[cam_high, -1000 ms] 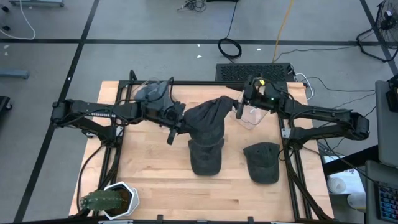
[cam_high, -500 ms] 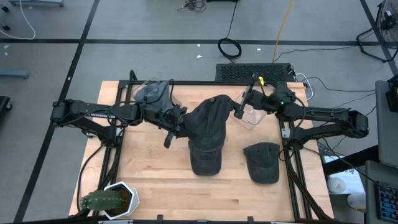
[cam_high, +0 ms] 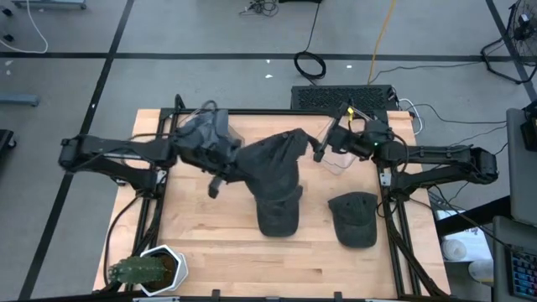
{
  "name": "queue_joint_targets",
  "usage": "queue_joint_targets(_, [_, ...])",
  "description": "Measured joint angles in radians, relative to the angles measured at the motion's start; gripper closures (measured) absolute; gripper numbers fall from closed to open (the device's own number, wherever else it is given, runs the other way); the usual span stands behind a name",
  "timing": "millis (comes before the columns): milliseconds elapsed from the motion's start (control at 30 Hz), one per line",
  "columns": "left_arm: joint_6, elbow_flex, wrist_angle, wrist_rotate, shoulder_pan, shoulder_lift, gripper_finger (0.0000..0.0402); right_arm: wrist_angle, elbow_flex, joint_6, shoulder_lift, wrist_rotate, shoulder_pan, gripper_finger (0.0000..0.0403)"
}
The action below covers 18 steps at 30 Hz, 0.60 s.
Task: Pick & Place hat
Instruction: Put the left black cap into the right transparent bin
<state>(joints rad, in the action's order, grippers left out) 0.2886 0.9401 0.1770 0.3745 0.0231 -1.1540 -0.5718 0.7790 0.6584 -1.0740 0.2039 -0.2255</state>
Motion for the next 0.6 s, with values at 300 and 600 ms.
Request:
queue_joint_targets(300, [-0.056, 0.000, -0.136, -0.110, -0.001, 0.151, 0.0392, 0.152, 0.001, -0.292, 0.005, -0.017, 0.021, 0.0078])
queue_joint_targets(600, [-0.309, 0.000, -0.183, 0.024, -0.015, 0.086, 0.0392, 0.136, 0.001, -0.813, -0.034, -0.545, -0.009, 0.0078])
